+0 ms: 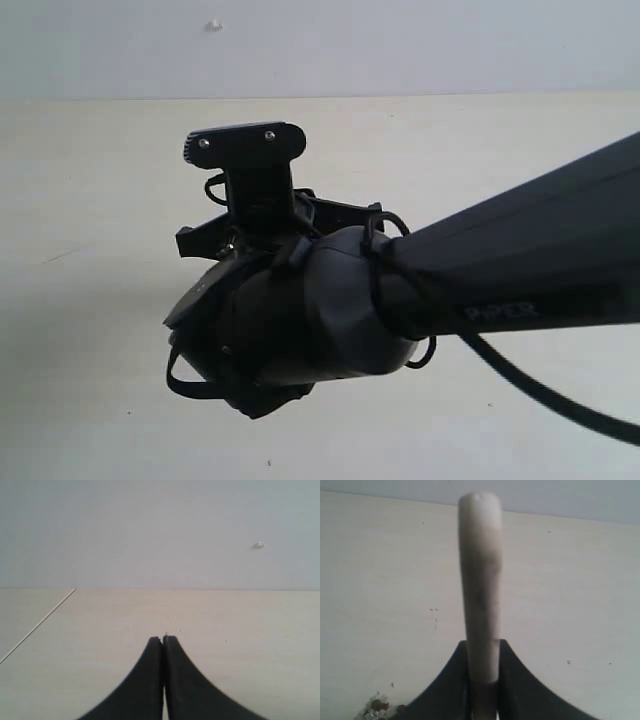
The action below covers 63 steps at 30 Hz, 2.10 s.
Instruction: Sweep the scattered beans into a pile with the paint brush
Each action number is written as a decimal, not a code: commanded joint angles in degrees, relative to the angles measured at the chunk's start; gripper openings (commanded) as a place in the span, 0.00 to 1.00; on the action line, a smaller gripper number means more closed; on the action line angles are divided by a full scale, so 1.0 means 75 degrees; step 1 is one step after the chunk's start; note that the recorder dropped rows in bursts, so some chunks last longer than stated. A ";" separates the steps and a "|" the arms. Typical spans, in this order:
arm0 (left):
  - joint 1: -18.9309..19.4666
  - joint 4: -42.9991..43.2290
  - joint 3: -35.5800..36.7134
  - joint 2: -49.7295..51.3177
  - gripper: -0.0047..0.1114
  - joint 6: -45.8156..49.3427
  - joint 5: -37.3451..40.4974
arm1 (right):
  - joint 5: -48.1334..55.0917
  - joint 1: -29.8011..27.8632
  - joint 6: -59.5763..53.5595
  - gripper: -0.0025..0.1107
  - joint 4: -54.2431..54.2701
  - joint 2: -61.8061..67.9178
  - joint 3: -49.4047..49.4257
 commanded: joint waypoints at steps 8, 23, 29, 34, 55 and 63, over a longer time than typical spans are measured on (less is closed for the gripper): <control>-0.0026 -0.0057 -0.0007 -0.0041 0.04 -0.0041 0.0019 | -0.0261 0.0014 0.0123 0.02 -0.0214 0.0065 -0.0252; -0.0026 -0.0057 -0.0007 -0.0041 0.04 -0.0041 0.0019 | 0.0577 -0.0222 -0.2144 0.02 -0.0542 -0.0864 -0.0252; -0.0026 -0.0057 -0.0007 -0.0041 0.04 -0.0041 0.0019 | -0.0026 -0.0749 -0.2141 0.02 -0.1140 -0.0492 -0.0236; -0.0026 -0.0057 -0.0007 -0.0041 0.04 -0.0041 0.0019 | -0.0805 -0.0850 -0.2122 0.02 -0.1174 -0.0225 -0.0236; -0.0026 -0.0057 -0.0007 -0.0041 0.04 -0.0041 0.0019 | -0.1921 -0.0723 -0.2089 0.02 -0.1219 -0.0413 -0.0236; -0.0026 -0.0057 -0.0007 -0.0041 0.04 -0.0041 0.0019 | -0.1049 -0.0656 -0.2872 0.02 -0.0803 -0.1137 -0.0236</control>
